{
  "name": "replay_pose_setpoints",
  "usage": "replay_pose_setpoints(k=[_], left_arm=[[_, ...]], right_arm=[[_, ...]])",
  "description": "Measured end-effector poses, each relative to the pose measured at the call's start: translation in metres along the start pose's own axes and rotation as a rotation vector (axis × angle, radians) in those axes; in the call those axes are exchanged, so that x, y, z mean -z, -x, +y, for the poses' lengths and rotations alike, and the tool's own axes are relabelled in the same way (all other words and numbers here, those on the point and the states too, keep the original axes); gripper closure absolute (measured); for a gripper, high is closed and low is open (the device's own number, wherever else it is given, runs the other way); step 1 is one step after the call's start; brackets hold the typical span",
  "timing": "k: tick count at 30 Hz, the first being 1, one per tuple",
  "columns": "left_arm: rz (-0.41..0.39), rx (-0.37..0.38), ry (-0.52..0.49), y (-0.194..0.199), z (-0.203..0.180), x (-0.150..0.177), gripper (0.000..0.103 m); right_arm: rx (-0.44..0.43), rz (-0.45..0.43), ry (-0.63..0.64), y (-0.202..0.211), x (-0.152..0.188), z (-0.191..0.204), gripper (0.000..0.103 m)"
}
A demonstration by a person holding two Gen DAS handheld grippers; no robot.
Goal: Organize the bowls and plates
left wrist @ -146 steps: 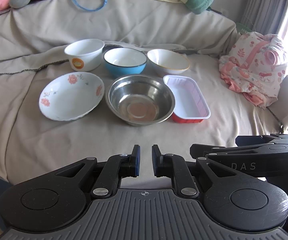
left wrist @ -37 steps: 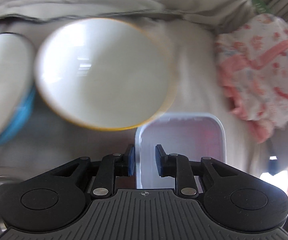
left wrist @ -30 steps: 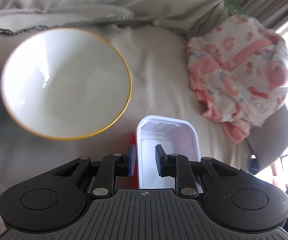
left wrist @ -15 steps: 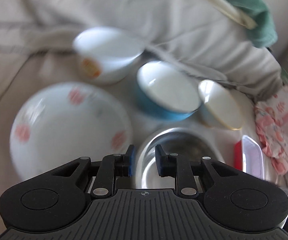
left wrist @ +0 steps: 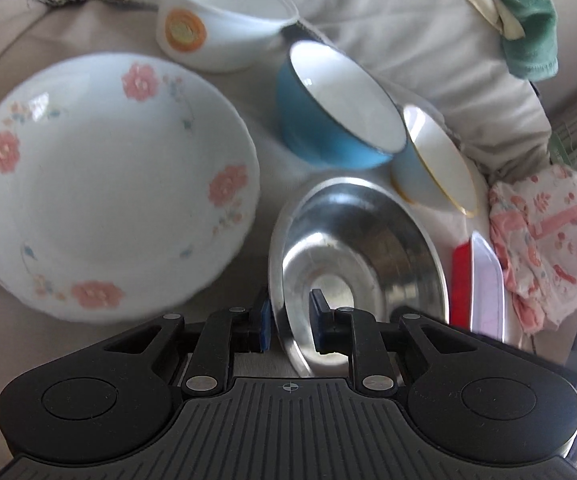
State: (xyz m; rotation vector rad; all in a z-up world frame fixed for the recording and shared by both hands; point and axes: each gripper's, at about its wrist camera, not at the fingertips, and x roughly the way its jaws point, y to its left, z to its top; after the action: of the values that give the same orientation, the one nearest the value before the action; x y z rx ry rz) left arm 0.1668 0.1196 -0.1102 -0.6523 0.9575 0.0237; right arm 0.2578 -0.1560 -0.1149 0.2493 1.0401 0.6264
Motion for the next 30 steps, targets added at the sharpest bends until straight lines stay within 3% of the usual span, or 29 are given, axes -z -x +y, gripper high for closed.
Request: replay_pose_setpoints(k=[8,12,16,24,30], left_arm=[[0.068,0.038,-0.079,-0.004,-0.008,0.024,0.081],[0.053,0.056,-0.044,-0.001,-0.001,0.026,0.081],[-0.003,0.010,-0.035,0.010,-0.001,0.027,0.079],[-0.091,-0.052,-0.009,0.042,0.004,0.032,0.079],[-0.118,-0.082,0.013,0.044,0.004,0.030,0.079]], right_arm=[[0.039,0.018,-0.048,0.002,0.018,-0.012,0.024],[0.023,0.002,-0.093,0.006,0.027,-0.024,0.020],[-0.017,0.024,-0.071,-0.002,0.025,-0.021,0.000],[0.036,0.057,-0.087,-0.007,0.019,-0.013,0.000],[0.053,0.079,0.001,-0.008,0.019,-0.006,0.001]])
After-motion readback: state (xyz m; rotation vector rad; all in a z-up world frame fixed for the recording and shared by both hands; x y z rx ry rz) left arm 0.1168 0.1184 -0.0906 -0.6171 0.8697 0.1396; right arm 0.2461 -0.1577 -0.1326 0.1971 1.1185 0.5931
